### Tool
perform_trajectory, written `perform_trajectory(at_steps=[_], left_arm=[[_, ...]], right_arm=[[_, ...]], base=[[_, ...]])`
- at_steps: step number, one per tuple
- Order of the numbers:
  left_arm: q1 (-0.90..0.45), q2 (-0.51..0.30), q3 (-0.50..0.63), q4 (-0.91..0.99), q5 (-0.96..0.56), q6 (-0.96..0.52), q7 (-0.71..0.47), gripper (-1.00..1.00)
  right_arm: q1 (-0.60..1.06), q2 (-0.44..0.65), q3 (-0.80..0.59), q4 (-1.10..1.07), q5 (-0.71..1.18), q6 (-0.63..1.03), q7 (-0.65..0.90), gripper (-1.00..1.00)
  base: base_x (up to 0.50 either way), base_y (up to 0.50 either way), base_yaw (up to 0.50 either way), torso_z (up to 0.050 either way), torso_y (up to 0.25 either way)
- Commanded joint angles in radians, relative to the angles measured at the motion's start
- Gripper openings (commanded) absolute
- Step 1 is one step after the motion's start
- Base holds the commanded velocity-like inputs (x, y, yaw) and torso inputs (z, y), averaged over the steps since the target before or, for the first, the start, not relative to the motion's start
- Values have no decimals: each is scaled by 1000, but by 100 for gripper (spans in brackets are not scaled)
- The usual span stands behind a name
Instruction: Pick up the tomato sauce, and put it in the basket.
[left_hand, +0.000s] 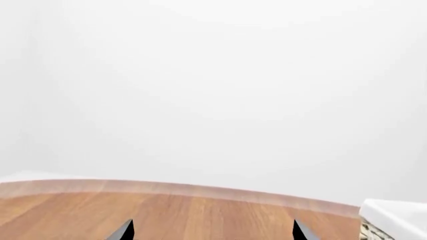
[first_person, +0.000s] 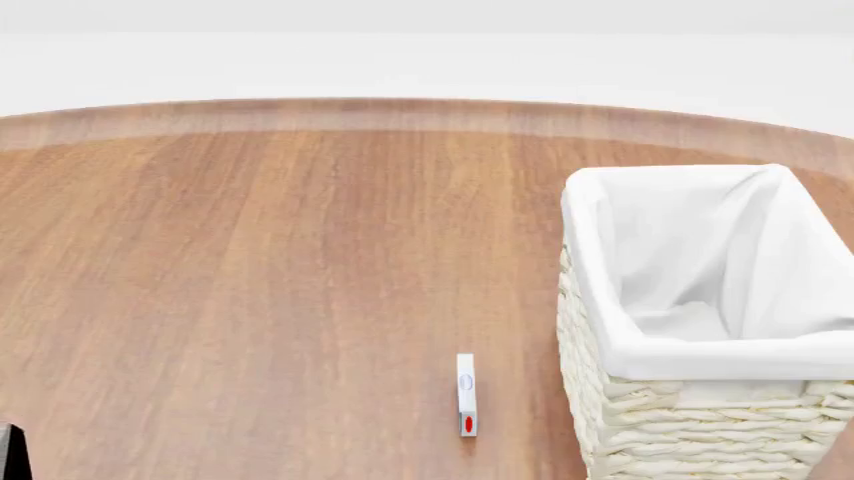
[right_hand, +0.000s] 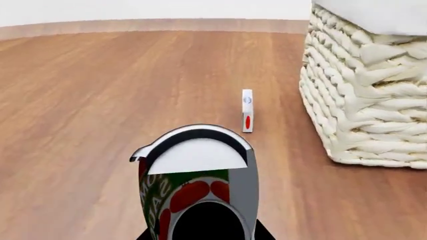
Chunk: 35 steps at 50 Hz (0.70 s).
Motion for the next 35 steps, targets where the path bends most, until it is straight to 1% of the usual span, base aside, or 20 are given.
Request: perform_trajectory(at_steps=[1, 23, 35], left_arm=[[-11, 2, 5, -15, -5, -1, 4, 100], [-13, 1, 11, -15, -3, -2, 2, 100], [0, -8, -1, -10, -13, 5, 0, 100]], right_arm=[[147, 25, 42, -132, 104, 219, 42, -100], [156, 20, 48, -130, 114, 227, 41, -100], [339, -16, 89, -75, 196, 353, -1, -100]], base=[[0, 0, 0, 0, 0], [0, 0, 0, 0, 0], [0, 0, 0, 0, 0]])
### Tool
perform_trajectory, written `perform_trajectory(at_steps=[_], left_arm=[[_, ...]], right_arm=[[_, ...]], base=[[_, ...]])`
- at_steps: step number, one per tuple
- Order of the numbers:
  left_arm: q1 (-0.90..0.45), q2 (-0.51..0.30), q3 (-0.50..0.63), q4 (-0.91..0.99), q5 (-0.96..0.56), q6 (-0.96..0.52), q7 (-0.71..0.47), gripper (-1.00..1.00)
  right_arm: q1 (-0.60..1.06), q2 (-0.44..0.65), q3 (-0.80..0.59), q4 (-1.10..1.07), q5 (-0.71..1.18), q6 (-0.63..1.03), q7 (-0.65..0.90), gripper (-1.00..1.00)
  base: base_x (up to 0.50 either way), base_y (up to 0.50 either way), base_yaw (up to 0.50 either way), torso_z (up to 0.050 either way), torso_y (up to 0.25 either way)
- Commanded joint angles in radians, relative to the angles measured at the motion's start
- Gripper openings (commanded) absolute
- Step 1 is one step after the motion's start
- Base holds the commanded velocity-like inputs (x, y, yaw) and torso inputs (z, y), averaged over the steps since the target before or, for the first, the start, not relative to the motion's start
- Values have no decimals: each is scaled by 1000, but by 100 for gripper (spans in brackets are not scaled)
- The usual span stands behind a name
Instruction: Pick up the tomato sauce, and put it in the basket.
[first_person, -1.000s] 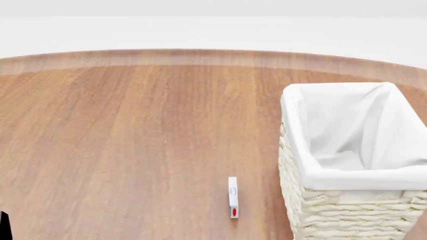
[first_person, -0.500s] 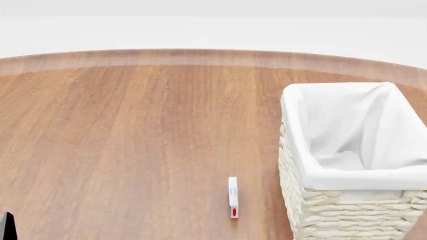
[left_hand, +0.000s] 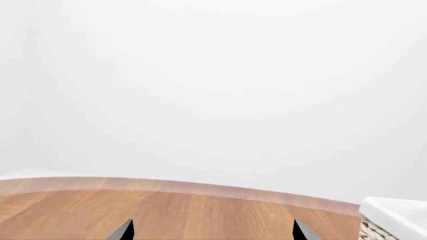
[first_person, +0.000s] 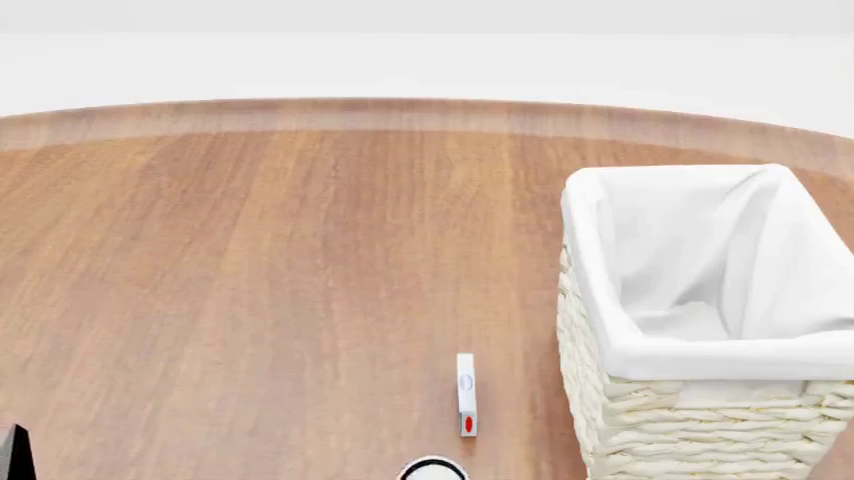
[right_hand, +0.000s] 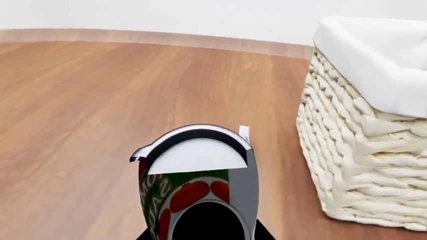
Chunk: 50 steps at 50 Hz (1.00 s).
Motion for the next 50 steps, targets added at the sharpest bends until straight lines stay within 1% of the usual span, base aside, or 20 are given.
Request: perform_trajectory(at_steps=[1, 8, 10, 19, 26, 31, 38, 44, 50], left_arm=[[10, -7, -9, 2, -7, 7, -1, 100], [11, -5, -4, -5, -1, 11, 2, 100], [9, -3, -4, -12, -5, 14, 4, 100], [14, -9, -15, -12, -16, 18, 2, 100], [9, -7, -9, -20, -15, 17, 4, 100], [13, -9, -10, -14, -13, 16, 2, 100], [9, -10, -8, -5, -17, 8, -5, 100], [-5, -5, 0, -20, -13, 3, -3, 100], [-4, -10, -5, -18, -26, 4, 0, 100]], right_arm=[[148, -25, 39, 29, 44, 116, -35, -100], [210, -28, 63, 82, 79, 145, -72, -100], [229, -27, 84, 87, 113, 141, -98, -100], [383, -32, 120, 127, 167, 239, -116, -100], [454, -43, 145, 169, 196, 264, -144, -100], [550, -46, 158, 209, 225, 329, -161, -100], [639, -63, 171, 252, 254, 381, -185, -100], [696, -82, 182, 284, 268, 401, -205, -100], [750, -102, 210, 370, 292, 402, -252, -100]], base=[[0, 0, 0, 0, 0], [0, 0, 0, 0, 0], [0, 0, 0, 0, 0], [0, 0, 0, 0, 0], [0, 0, 0, 0, 0], [0, 0, 0, 0, 2], [0, 0, 0, 0, 0], [0, 0, 0, 0, 0], [0, 0, 0, 0, 0]])
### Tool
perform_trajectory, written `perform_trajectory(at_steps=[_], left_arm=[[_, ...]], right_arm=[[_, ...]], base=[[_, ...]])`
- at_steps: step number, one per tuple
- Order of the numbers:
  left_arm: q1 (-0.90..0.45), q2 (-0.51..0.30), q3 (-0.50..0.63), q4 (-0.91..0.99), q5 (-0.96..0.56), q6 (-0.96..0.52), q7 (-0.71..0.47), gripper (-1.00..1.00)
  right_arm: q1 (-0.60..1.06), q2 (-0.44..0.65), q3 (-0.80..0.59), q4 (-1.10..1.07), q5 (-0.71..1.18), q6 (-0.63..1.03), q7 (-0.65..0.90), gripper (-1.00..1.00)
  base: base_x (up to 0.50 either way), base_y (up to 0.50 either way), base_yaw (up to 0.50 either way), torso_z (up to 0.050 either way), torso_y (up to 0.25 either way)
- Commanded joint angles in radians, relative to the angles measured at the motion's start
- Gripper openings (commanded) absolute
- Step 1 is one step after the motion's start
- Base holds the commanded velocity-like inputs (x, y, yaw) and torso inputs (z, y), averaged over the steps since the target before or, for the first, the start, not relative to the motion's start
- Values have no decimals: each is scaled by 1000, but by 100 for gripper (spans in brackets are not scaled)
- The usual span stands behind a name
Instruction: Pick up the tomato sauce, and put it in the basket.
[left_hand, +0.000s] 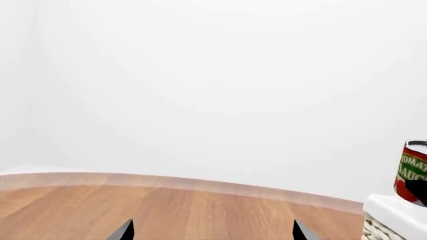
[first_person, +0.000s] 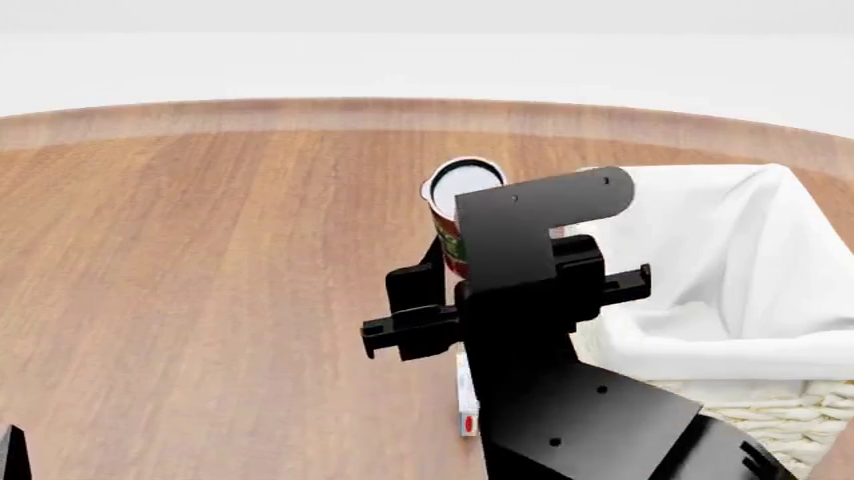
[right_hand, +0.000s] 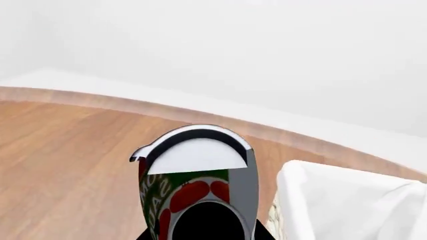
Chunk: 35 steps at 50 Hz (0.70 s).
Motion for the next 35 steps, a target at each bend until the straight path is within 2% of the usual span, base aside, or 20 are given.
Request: perform_trajectory(at_steps=[1, 13, 21, 27, 35], left_arm=[[-5, -3, 0, -2, -7, -4, -1, 100], [-4, 4, 7, -17, -3, 9, 8, 100], [-5, 8, 8, -29, -9, 17, 13, 100], [-7, 10, 8, -44, -11, 23, 19, 100], [2, 13, 13, -44, -5, 32, 21, 100]], right_arm=[[133, -32, 35, 119, 1, 53, -67, -100], [297, -52, 64, 354, -2, 100, -140, -100], [344, -65, 70, 494, -20, 96, -177, -100], [362, -62, 84, 576, -32, 82, -181, -100], [304, -71, 105, 674, -46, 2, -199, -100]], base=[[0, 0, 0, 0, 0], [0, 0, 0, 0, 0], [0, 0, 0, 0, 0], [0, 0, 0, 0, 0], [0, 0, 0, 0, 0]])
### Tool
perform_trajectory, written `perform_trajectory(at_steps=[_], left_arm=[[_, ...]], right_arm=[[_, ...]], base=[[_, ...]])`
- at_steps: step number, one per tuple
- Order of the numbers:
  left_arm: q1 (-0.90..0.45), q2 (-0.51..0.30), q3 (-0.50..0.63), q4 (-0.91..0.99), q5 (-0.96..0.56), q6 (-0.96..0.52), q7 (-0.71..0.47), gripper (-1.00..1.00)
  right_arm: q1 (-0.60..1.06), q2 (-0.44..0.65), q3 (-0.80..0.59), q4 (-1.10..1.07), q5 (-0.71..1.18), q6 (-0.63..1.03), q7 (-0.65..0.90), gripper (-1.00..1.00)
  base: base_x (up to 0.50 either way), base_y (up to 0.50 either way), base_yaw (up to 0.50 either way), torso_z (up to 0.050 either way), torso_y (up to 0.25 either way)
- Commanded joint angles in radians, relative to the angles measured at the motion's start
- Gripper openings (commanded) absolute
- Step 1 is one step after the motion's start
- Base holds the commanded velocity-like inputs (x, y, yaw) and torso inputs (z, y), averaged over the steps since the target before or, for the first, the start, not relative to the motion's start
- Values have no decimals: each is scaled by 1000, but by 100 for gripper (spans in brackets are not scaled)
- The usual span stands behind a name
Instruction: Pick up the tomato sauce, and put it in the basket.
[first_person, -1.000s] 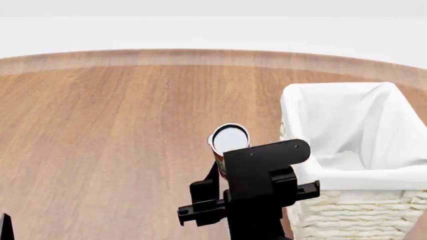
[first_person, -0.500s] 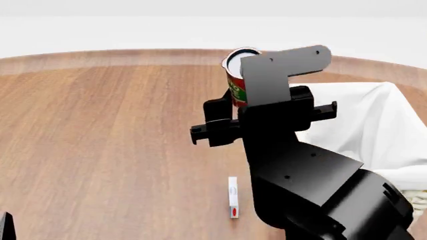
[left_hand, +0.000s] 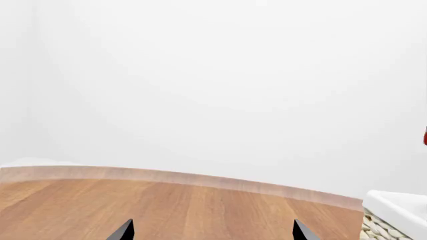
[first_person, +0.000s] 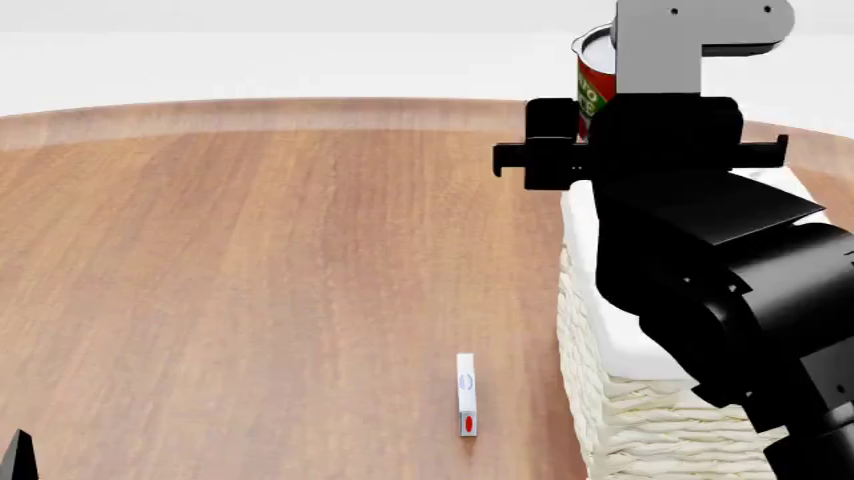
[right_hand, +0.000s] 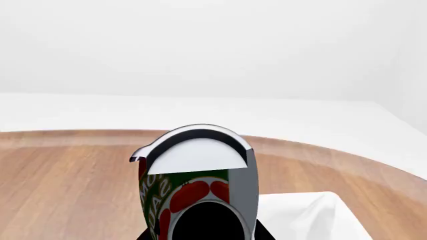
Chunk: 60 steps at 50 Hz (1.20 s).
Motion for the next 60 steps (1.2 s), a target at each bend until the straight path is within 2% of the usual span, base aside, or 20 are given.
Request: perform_trajectory(at_steps=[1, 13, 17, 19, 25, 29, 38, 45, 50, 60], left_arm=[[6, 3, 3, -9, 4, 12, 6, 100], [2, 3, 1, -18, -2, 13, 5, 100], [1, 0, 0, -13, -2, 9, 2, 100], [0, 2, 3, -21, 2, 12, 5, 100], [-5, 1, 5, -18, 6, 4, 1, 100], [-4, 4, 4, -28, 2, 12, 5, 100], [-4, 12, 6, -63, 4, 32, 20, 100], [-5, 10, 0, -68, 1, 35, 18, 100], [-6, 12, -3, -87, -3, 43, 23, 100], [-8, 13, -4, -98, -6, 50, 28, 100]], right_arm=[[-9, -14, 25, 161, -48, -54, -45, -100], [100, -106, -12, 490, -118, -90, -168, -100], [178, -189, -40, 714, -170, -148, -257, -100], [243, -259, -65, 899, -215, -197, -331, -100], [254, -274, 7, 905, -294, -152, -333, -100], [248, -285, 89, 906, -414, -81, -345, -100], [215, -299, 429, 906, -740, 2, -390, -100], [199, -305, 628, 906, -929, 36, -402, -100], [199, -310, 704, 906, -1000, 52, -409, -100], [198, -307, 745, 906, -1063, 93, -409, -100]], base=[[0, 0, 0, 0, 0], [0, 0, 0, 0, 1], [0, 0, 0, 0, 0], [0, 0, 0, 0, 0], [0, 0, 0, 0, 0], [0, 0, 0, 0, 0], [0, 0, 0, 0, 0], [0, 0, 0, 0, 0], [0, 0, 0, 0, 2], [0, 0, 0, 0, 0]])
